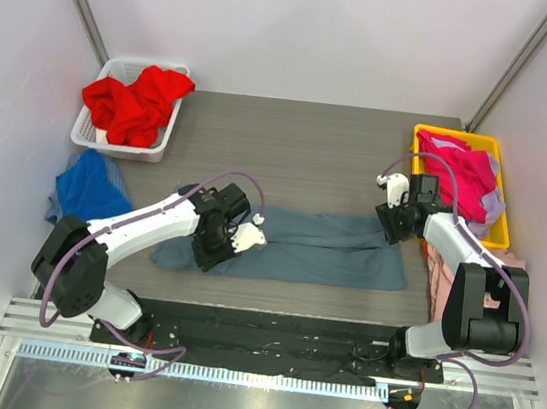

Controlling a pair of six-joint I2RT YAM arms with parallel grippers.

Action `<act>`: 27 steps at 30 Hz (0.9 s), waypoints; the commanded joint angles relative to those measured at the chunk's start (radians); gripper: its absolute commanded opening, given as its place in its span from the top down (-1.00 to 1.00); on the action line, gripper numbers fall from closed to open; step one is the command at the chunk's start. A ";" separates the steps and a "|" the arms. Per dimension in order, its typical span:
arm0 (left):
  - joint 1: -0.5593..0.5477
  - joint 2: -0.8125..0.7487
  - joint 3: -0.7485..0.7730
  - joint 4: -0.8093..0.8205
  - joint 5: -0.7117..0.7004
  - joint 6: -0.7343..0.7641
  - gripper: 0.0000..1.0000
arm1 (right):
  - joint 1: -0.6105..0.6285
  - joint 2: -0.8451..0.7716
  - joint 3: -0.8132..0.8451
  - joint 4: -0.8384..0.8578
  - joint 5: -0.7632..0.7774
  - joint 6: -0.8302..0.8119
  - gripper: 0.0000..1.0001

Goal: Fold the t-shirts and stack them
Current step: Fold the other side of the tshirt into a rectangle

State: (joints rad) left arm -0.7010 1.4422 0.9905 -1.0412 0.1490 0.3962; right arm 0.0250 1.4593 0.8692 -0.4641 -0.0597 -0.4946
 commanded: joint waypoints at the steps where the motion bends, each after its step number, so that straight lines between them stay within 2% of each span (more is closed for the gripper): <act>1: -0.005 -0.046 -0.004 0.024 -0.063 -0.020 0.70 | 0.006 -0.024 0.004 0.007 0.008 -0.007 -0.07; 3: -0.005 -0.065 -0.007 0.064 -0.126 -0.016 0.67 | 0.004 -0.027 0.019 0.004 0.008 -0.004 -0.08; 6: 0.009 -0.088 -0.010 0.139 -0.186 -0.022 0.29 | 0.006 -0.036 0.050 -0.001 0.001 0.008 -0.17; 9: 0.040 -0.132 -0.004 0.228 -0.213 -0.033 0.04 | 0.006 -0.062 0.079 -0.001 -0.014 0.021 -0.24; 10: 0.046 -0.155 -0.004 0.275 -0.221 -0.037 -0.07 | 0.006 -0.065 0.085 -0.001 -0.014 0.027 -0.37; 13: 0.077 -0.184 -0.004 0.358 -0.253 -0.037 -0.34 | 0.007 -0.068 0.122 -0.001 -0.020 0.039 -0.48; 19: 0.124 -0.117 0.023 0.437 -0.275 -0.005 -0.61 | 0.013 -0.013 0.157 -0.001 -0.016 0.044 -0.51; 27: 0.239 0.042 0.019 0.559 -0.259 0.036 -0.65 | 0.016 0.050 0.152 0.041 -0.006 0.045 -0.52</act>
State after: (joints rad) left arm -0.5190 1.4391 0.9882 -0.5903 -0.1120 0.4019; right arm 0.0364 1.4933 0.9970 -0.4706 -0.0658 -0.4633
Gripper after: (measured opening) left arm 0.822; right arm 0.757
